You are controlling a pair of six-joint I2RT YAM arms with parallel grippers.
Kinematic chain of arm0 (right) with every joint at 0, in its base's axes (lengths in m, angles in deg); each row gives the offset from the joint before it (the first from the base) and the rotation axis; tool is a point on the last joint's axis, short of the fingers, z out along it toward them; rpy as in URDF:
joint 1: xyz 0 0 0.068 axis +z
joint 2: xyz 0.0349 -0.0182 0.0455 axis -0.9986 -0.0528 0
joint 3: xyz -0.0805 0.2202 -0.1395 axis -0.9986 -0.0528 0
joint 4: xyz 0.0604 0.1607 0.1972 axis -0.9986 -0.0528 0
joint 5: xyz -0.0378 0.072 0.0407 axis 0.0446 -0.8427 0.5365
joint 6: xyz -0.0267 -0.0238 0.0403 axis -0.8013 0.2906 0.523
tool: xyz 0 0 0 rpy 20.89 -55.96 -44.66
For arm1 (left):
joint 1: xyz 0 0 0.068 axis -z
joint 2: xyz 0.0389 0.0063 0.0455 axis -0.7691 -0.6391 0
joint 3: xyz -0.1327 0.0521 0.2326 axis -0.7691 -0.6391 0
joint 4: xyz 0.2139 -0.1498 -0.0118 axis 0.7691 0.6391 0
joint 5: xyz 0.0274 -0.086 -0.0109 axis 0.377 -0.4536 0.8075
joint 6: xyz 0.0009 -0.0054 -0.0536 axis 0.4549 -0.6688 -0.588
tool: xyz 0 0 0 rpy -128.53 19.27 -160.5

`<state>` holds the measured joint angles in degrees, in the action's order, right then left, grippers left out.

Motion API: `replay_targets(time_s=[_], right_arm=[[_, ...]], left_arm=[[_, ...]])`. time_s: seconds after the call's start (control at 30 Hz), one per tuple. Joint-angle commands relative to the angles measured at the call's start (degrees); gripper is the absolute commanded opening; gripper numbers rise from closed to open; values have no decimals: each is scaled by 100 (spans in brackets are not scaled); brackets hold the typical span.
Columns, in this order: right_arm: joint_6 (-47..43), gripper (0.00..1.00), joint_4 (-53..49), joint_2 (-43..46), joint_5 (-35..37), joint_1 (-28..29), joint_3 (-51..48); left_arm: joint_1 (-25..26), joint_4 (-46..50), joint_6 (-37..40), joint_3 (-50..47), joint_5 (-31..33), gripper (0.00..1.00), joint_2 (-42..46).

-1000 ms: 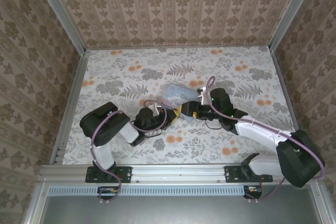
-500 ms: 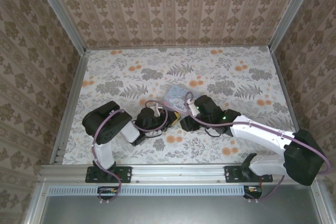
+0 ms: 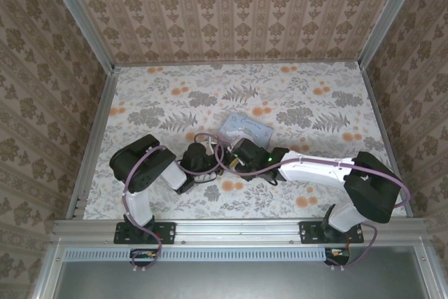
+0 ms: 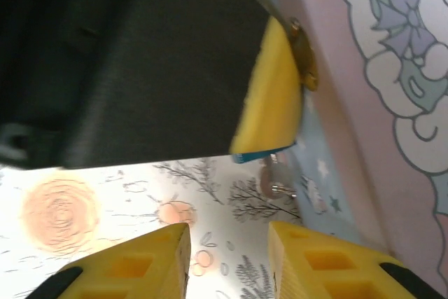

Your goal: Unlock the padlock with the key

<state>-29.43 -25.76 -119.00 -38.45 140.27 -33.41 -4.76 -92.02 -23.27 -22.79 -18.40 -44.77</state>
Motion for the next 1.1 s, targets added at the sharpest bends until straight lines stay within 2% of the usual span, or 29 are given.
replay_targets(time_s=[0.0, 0.2, 0.57, 0.73, 0.83, 0.93, 1.0, 1.07], right_arm=[[-211, 35, -117, -160, 573, 22, 242], [-301, 35, -43, -493, 906, 82, 413], [-102, 22, 499, -967, 2231, 251, 555], [140, 16, 835, -1074, 2436, 243, 570], [264, 9, 1033, -1102, 2312, 217, 596], [405, 0, 1149, -995, 1849, 142, 600], [576, 0, 1280, -814, 1247, 0, 517], [872, 0, 1525, -548, 328, -251, 329]], left_arm=[[-43, -64, -101, 39, -198, 0, 175], [-43, -42, -142, 48, -229, 0, 278], [62, 13, -220, 39, -192, 0, 406], [145, -50, -279, 39, -163, 0, 353], [198, -78, -298, 32, -158, 0, 294], [235, -108, -318, -12, -117, 0, 240], [232, -120, -307, -60, -81, 0, 231], [230, -134, -288, -100, -38, 0, 229]])
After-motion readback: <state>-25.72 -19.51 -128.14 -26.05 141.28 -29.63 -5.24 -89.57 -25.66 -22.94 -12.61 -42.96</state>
